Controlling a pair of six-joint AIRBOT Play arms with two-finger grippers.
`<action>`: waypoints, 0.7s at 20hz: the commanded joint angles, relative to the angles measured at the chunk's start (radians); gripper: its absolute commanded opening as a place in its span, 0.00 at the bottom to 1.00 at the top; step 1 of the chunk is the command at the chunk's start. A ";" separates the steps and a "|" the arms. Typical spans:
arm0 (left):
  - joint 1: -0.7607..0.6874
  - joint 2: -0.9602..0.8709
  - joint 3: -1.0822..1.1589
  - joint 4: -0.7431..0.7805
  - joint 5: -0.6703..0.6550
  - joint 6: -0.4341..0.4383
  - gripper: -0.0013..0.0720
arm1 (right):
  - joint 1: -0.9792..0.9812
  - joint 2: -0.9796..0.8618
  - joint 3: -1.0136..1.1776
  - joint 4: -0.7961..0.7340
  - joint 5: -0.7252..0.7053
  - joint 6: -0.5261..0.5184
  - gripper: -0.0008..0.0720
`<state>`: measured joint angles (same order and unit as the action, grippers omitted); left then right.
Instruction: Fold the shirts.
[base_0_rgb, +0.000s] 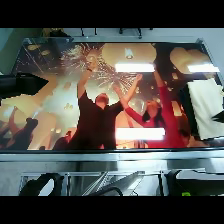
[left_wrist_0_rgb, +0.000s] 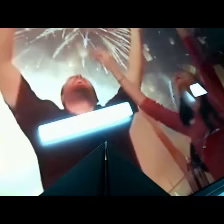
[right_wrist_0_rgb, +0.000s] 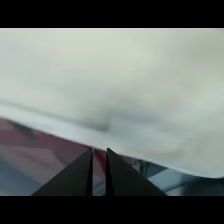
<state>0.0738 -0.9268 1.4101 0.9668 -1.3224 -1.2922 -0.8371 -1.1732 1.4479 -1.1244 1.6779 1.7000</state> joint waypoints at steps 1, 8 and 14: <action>-0.002 0.000 -0.002 -0.002 -0.043 -0.017 0.04 | 0.138 0.039 -0.003 0.165 0.023 -0.046 0.05; -0.220 0.261 -0.446 0.000 -0.065 -0.155 0.04 | 0.738 0.376 -0.346 0.122 -0.201 -0.119 0.05; -0.510 0.448 -0.819 0.001 0.117 -0.301 0.04 | 1.086 0.565 -0.701 0.127 -0.398 -0.078 0.05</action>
<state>-0.3222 -0.5480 0.7303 0.9672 -1.2839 -1.5173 0.1143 -0.6758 0.8719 -1.0012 1.3849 1.6039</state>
